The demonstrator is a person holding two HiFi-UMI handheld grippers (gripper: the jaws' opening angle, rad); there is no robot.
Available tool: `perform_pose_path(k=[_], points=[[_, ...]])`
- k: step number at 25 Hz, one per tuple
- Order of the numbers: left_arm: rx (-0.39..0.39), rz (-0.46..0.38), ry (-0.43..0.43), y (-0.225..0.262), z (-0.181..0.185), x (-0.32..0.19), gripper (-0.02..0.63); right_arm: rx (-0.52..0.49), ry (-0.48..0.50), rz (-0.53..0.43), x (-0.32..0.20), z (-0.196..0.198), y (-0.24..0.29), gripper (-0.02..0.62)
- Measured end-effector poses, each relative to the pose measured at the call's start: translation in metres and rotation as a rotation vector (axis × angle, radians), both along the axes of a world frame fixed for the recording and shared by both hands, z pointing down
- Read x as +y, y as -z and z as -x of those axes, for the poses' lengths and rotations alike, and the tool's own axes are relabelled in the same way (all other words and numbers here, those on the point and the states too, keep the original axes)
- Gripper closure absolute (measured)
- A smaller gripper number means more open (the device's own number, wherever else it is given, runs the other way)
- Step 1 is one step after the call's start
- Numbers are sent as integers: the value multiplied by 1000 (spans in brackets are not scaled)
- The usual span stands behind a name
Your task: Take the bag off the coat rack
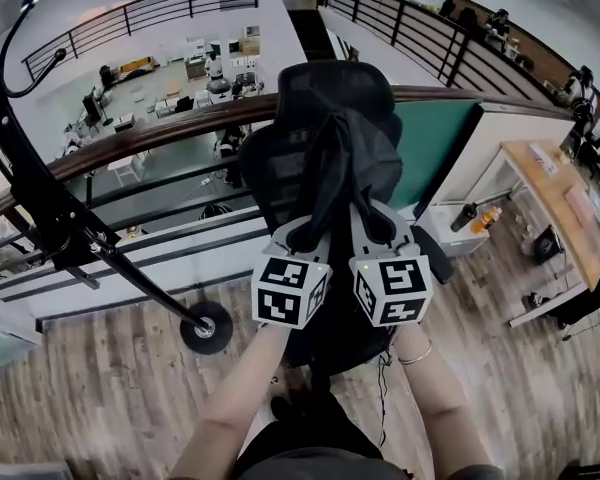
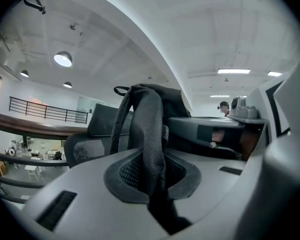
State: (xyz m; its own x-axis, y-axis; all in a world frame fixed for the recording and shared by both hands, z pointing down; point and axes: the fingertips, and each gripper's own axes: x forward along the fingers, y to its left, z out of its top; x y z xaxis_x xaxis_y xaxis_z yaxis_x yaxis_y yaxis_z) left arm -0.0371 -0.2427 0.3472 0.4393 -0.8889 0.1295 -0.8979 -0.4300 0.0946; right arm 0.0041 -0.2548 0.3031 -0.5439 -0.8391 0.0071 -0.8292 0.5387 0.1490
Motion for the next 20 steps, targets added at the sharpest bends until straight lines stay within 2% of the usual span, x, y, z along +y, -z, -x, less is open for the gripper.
perform_pose_path(k=[20], points=[[12, 198, -181, -120, -126, -64, 554, -26, -205, 208, -64, -128, -122, 583]])
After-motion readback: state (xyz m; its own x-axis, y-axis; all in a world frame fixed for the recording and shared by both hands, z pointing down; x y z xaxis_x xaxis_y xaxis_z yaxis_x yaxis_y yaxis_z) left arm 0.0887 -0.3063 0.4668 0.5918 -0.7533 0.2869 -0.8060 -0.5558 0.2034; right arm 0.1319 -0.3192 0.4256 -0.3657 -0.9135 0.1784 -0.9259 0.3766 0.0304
